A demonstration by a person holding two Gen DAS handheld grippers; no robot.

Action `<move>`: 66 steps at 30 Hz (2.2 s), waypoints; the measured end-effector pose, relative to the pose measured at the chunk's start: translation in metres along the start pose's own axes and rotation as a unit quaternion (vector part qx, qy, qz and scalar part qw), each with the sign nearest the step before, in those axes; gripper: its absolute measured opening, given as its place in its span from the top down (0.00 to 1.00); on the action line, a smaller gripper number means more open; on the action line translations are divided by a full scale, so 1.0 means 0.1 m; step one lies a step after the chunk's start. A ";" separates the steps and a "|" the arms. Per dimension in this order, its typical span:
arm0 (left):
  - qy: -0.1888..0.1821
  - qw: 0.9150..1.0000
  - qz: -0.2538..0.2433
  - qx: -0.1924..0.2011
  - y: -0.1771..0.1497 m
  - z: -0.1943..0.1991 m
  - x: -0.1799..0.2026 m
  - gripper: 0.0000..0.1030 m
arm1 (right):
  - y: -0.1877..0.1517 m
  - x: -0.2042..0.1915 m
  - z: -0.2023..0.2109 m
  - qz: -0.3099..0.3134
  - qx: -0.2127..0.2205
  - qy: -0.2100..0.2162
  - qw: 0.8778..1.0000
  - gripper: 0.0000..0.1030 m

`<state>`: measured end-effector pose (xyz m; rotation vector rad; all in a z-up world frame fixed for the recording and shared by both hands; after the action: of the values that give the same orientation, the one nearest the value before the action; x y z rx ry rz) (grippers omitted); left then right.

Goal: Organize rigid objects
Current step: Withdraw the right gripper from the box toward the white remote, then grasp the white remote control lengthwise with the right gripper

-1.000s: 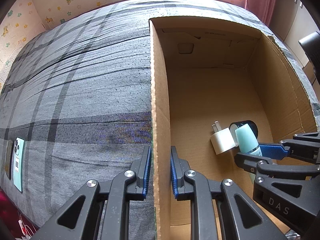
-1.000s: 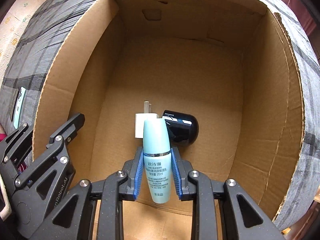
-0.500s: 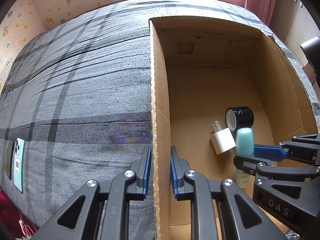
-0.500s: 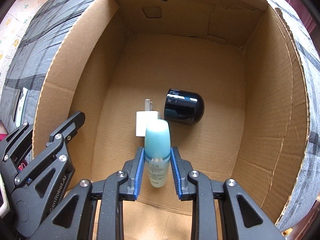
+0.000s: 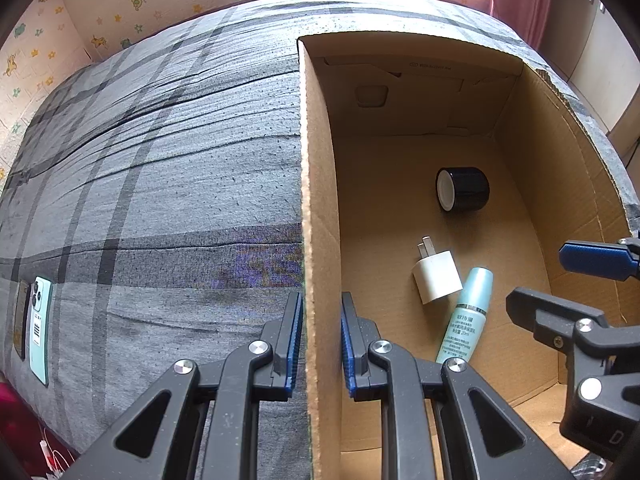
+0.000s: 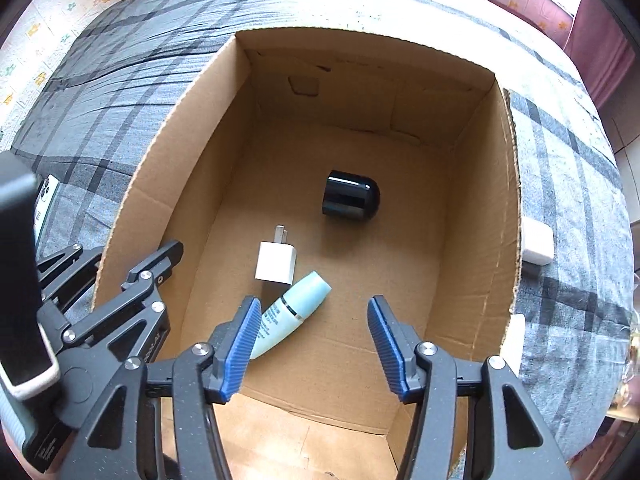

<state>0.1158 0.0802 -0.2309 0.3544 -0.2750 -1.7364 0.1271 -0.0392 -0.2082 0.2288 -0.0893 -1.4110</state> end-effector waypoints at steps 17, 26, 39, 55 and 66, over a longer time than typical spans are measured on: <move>0.002 1.000 0.000 -0.002 0.01 0.00 0.01 0.80 | 0.08 0.34 0.63 0.007 0.064 -0.016 0.998 0.00; 0.003 1.000 0.000 -0.002 0.01 0.00 0.00 0.80 | 0.03 0.82 0.84 -0.022 0.079 -0.029 0.996 0.00; 0.004 1.000 0.002 -0.003 0.01 -0.01 0.00 0.80 | -0.35 1.55 0.56 -0.086 0.053 -0.052 0.994 0.00; 0.007 1.000 0.001 -0.004 0.02 0.00 0.01 0.80 | -0.91 1.94 -0.23 -0.104 -0.013 -0.067 0.992 0.01; 0.008 1.000 0.000 -0.005 0.02 -0.01 0.02 0.80 | -1.08 2.07 -0.62 -0.111 -0.046 -0.069 0.990 0.01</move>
<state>0.1176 0.0783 -0.2314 0.3614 -0.2541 -1.7334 0.0682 -0.2517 -0.3070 0.0652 -0.1145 -1.6478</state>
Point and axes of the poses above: each gripper's, at about its wrist camera, not at the fingertips, and z roughly against the way its jaws point, x to its right, y to its top, the point moved 5 cm from there along -z, roughly the way its jaws point, and after that the axes turned 5 degrees about -z, right-handed, at the moved point
